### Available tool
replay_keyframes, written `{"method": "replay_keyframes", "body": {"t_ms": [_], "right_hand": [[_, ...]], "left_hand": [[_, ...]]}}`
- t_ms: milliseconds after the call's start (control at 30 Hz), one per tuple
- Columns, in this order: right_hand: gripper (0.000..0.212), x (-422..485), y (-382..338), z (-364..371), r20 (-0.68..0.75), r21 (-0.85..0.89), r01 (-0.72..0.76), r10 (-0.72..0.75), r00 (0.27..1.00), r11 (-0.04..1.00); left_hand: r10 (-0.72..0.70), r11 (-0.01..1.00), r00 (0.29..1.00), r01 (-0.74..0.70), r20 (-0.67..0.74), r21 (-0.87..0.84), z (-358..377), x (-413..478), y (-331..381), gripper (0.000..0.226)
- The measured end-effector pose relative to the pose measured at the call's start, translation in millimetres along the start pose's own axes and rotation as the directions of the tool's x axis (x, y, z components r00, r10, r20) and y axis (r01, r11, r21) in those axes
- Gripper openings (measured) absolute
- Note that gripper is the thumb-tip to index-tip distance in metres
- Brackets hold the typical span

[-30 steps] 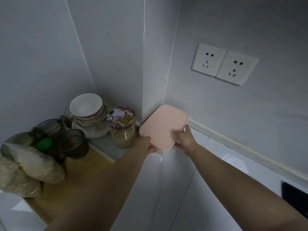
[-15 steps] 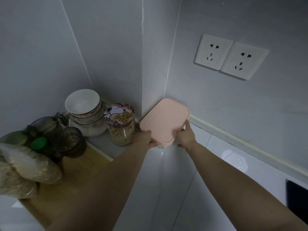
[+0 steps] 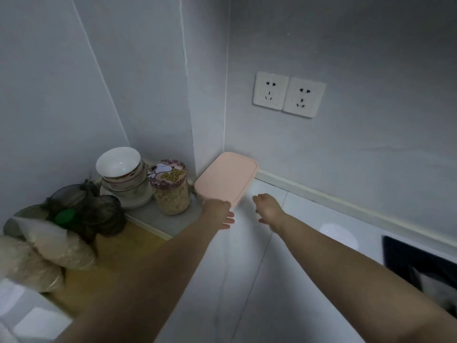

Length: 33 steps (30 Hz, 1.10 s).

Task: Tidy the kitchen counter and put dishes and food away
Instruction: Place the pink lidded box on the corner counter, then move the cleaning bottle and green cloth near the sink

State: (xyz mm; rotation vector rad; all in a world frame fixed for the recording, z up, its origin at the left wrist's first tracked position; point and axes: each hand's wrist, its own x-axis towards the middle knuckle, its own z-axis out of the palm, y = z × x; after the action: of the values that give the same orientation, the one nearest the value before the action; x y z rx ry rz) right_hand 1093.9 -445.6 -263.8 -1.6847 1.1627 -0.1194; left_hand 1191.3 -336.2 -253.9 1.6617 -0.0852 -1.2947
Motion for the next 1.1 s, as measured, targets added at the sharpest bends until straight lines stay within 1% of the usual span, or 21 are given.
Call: {"method": "replay_keyframes", "body": {"t_ms": [33, 67, 100, 133, 167, 200, 233, 300, 467, 533, 600, 633, 700, 767, 800, 867, 933, 1067, 1100], "right_hand": [[0.037, -9, 1, -9, -0.037, -0.056, 0.06, -0.062, 0.997, 0.997], [0.04, -19, 4, -19, -0.078, -0.121, 0.119, -0.129, 0.989, 0.985], [0.042, -32, 6, -30, -0.113, -0.169, 0.17, -0.19, 0.975, 0.971], [0.041, -44, 9, -42, -0.136, -0.197, 0.204, -0.233, 0.963, 0.959], [0.041, -51, 11, -50, -0.149, -0.222, 0.227, -0.264, 0.953, 0.948], [0.04, -63, 17, -64, -0.174, -0.246, 0.249, -0.295, 0.939, 0.937], [0.04, -73, 22, -75, -0.193, -0.281, 0.266, -0.325, 0.926, 0.922], [0.041, -96, 34, -103, -0.232, -0.355, 0.292, -0.386, 0.893, 0.888], [0.042, -164, 75, -179, -0.29, -0.579, 0.29, -0.525, 0.8, 0.762], [0.043, -195, 100, -212, -0.316, -0.639, 0.246, -0.54, 0.78, 0.729], [0.044, -225, 127, -241, -0.354, -0.692, 0.182, -0.549, 0.757, 0.698], [0.045, -240, 141, -256, -0.374, -0.715, 0.147, -0.552, 0.745, 0.684], [0.046, -268, 165, -280, -0.401, -0.753, 0.079, -0.551, 0.732, 0.654], [0.046, -306, 203, -310, -0.448, -0.762, -0.005, -0.521, 0.726, 0.647], [0.046, -323, 222, -323, -0.468, -0.755, -0.033, -0.503, 0.726, 0.655], [0.047, -358, 260, -346, -0.508, -0.734, -0.091, -0.455, 0.731, 0.673], [0.047, -392, 295, -368, -0.549, -0.72, -0.151, -0.423, 0.721, 0.677], [0.047, -465, 365, -414, -0.646, -0.651, -0.261, -0.34, 0.683, 0.712], [0.046, -474, 375, -420, -0.657, -0.642, -0.276, -0.328, 0.679, 0.715]], "left_hand": [[0.087, 0.99, 0.996, -0.086, -0.005, 0.115, 8, -8, 3, 0.031], [0.218, 0.943, 0.975, -0.197, -0.048, 0.27, 17, -15, 3, 0.028], [0.378, 0.845, 0.921, -0.304, -0.089, 0.441, 26, -24, 1, 0.022], [0.521, 0.717, 0.849, -0.378, -0.088, 0.586, 35, -32, -1, 0.019], [0.616, 0.597, 0.786, -0.42, -0.055, 0.683, 41, -38, -2, 0.023], [0.674, 0.494, 0.739, -0.452, 0.002, 0.743, 54, -50, -5, 0.027], [0.709, 0.413, 0.704, -0.476, 0.054, 0.776, 63, -59, -6, 0.031], [0.748, 0.281, 0.647, -0.51, 0.148, 0.813, 90, -78, -9, 0.036], [0.777, -0.016, 0.504, -0.583, 0.377, 0.812, 166, -126, -26, 0.048], [0.763, -0.133, 0.449, -0.596, 0.466, 0.792, 204, -146, -40, 0.054], [0.74, -0.235, 0.411, -0.584, 0.533, 0.777, 241, -165, -57, 0.061], [0.728, -0.272, 0.395, -0.584, 0.56, 0.765, 260, -173, -66, 0.063], [0.72, -0.297, 0.365, -0.607, 0.59, 0.737, 292, -188, -81, 0.064], [0.704, -0.334, 0.323, -0.636, 0.633, 0.696, 339, -210, -104, 0.065], [0.695, -0.349, 0.305, -0.649, 0.651, 0.676, 360, -221, -116, 0.065], [0.653, -0.368, 0.296, -0.68, 0.697, 0.634, 403, -243, -145, 0.065], [0.605, -0.415, 0.278, -0.689, 0.746, 0.594, 443, -265, -171, 0.064], [0.492, -0.58, 0.179, -0.662, 0.852, 0.474, 525, -309, -221, 0.067], [0.47, -0.609, 0.17, -0.649, 0.866, 0.457, 535, -313, -227, 0.068]]}}
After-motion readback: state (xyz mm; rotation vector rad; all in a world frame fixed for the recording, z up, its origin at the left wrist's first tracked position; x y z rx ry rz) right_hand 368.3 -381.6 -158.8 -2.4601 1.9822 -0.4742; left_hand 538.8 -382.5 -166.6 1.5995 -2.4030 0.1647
